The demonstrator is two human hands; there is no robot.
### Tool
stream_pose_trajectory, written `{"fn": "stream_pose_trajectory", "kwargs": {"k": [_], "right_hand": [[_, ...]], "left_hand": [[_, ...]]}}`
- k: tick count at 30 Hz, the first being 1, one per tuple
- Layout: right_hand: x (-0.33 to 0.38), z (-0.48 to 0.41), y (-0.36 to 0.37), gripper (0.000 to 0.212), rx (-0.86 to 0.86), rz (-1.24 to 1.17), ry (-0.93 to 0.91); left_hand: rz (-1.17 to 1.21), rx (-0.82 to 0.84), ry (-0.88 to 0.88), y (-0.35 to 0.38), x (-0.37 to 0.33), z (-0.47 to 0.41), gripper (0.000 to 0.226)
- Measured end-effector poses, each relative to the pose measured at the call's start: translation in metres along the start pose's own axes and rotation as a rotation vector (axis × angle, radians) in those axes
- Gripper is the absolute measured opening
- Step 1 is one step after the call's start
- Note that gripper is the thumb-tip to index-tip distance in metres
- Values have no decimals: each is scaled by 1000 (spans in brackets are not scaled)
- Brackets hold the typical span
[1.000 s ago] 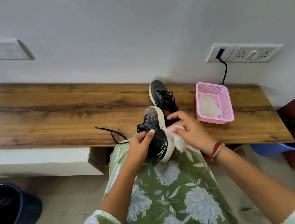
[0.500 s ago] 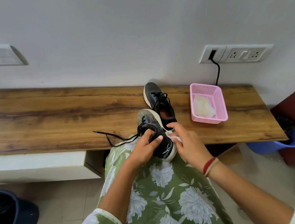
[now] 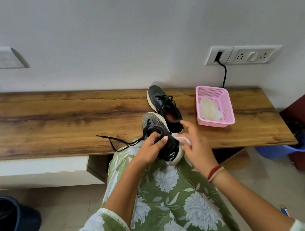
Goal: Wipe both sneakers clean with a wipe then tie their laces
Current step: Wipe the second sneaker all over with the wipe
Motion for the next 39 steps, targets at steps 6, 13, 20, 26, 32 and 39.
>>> {"fn": "stream_pose_trajectory", "kwargs": {"k": [6, 13, 20, 26, 32, 39], "right_hand": [[3, 41, 16, 39, 69, 244, -348], [-2, 58, 17, 33, 183, 375, -541], [11, 23, -1, 38, -2, 208, -456], [1, 44, 25, 23, 218, 394, -762], [31, 25, -1, 26, 18, 137, -669], [15, 24, 19, 26, 96, 346, -745]], "left_hand": [[93, 11, -82, 2, 7, -3, 11], [57, 11, -146, 4, 0, -8, 28], [197, -9, -177, -4, -18, -13, 22], [285, -32, -200, -12, -25, -15, 14], [255, -14, -192, -18, -29, -15, 22], [244, 23, -213, -20, -34, -14, 24]]}}
Point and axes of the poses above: each hand's wrist, its own z-axis away from the middle knuckle, its own y-axis out of the palm, x = y × z, the point moved 4 cm from there along -z, towards the middle knuckle, and after that the axes turned 11 degrees about -z, right-handed, at the moved point
